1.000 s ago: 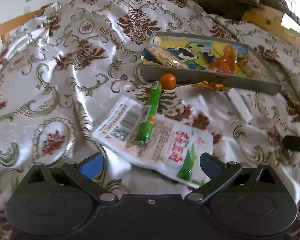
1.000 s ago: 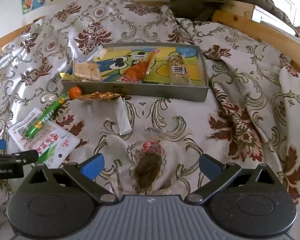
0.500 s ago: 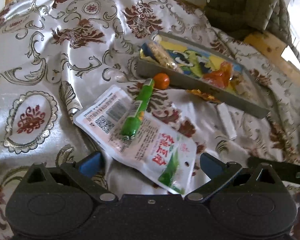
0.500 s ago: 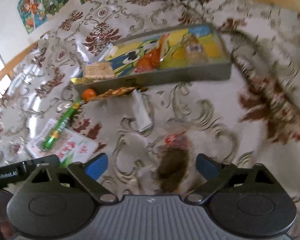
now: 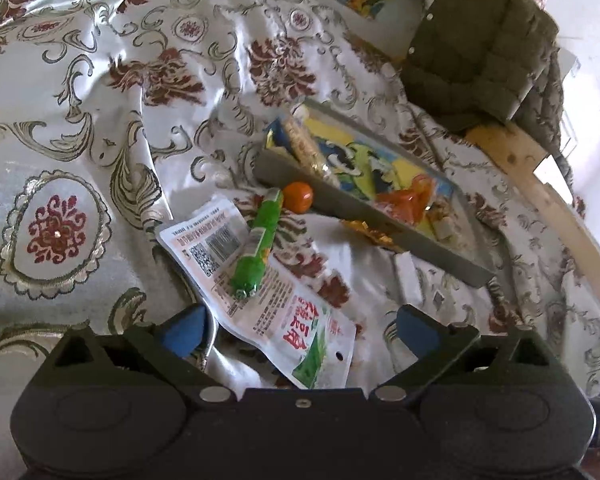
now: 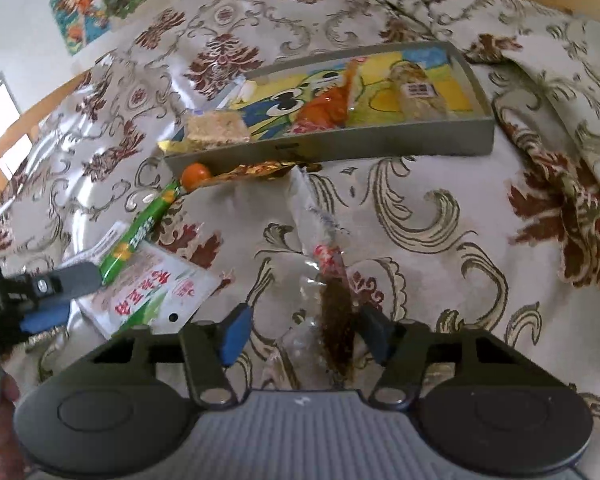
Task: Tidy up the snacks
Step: 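Grasp the clear bag with the brown snack with the right tool, then grasp the white green-printed packet with the left tool while the right tool lifts the clear bag, then carry the white packet with the left tool while the right tool carries the clear bag over the tray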
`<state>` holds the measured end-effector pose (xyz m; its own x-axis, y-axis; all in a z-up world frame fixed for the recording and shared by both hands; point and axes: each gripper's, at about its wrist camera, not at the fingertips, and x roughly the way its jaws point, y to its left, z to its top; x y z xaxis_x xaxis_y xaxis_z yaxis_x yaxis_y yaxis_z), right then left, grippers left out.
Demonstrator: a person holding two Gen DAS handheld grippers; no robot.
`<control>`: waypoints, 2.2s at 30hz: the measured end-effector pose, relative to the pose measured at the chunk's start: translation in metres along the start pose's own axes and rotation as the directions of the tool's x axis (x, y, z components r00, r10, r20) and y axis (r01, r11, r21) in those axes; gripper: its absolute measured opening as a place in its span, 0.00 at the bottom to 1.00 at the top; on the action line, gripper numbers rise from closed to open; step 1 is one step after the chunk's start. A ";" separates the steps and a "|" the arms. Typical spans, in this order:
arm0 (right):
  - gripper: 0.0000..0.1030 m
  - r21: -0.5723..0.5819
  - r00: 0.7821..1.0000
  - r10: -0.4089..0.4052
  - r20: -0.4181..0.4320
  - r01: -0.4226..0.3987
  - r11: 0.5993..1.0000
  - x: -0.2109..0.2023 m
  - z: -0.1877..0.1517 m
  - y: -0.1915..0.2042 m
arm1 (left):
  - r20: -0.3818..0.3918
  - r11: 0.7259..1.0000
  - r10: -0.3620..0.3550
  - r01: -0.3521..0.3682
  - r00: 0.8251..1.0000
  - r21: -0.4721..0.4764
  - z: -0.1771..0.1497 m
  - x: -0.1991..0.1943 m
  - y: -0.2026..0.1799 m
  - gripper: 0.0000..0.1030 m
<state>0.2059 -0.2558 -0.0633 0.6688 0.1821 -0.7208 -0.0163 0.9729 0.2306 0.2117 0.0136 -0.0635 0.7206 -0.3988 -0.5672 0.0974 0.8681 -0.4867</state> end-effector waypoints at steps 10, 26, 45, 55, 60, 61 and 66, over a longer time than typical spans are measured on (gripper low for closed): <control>0.49 -0.070 1.000 -0.006 0.013 0.007 0.998 -0.003 -0.003 0.015 | 0.050 0.994 -0.098 0.099 0.994 -0.034 0.001 -0.002 -0.002 0.85; 0.32 -0.043 1.000 -0.030 -0.002 0.030 0.999 0.000 -0.003 0.014 | -0.122 1.000 -0.003 -0.001 0.993 -0.026 -0.003 0.044 0.005 0.99; 0.16 -0.053 0.999 0.010 0.031 -0.008 0.999 -0.004 0.000 0.020 | -0.032 0.964 -0.162 0.151 0.986 -0.217 0.003 0.051 0.009 0.45; 0.15 -0.037 1.000 0.009 0.020 -0.009 0.999 0.000 0.000 0.018 | -0.072 0.974 -0.154 0.139 0.985 -0.177 0.003 0.072 -0.001 0.39; 0.15 -0.039 0.999 0.011 0.030 -0.010 0.999 -0.001 0.000 0.018 | -0.107 0.973 -0.142 0.119 0.984 -0.195 0.003 0.074 0.000 0.25; 0.15 -0.042 0.999 0.011 0.035 -0.010 0.999 -0.002 0.000 0.018 | -0.109 0.972 -0.146 0.122 0.983 -0.201 0.004 0.072 -0.001 0.23; 0.15 -0.050 0.998 0.015 0.056 -0.012 0.999 -0.006 0.001 0.019 | -0.112 0.979 -0.144 0.125 0.983 -0.162 0.002 0.060 -0.015 0.19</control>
<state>0.2026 -0.2384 -0.0536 0.7090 0.1886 -0.6796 -0.0619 0.9765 0.2065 0.2548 -0.0223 -0.0889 0.6175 -0.5503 -0.5621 0.0744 0.7522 -0.6547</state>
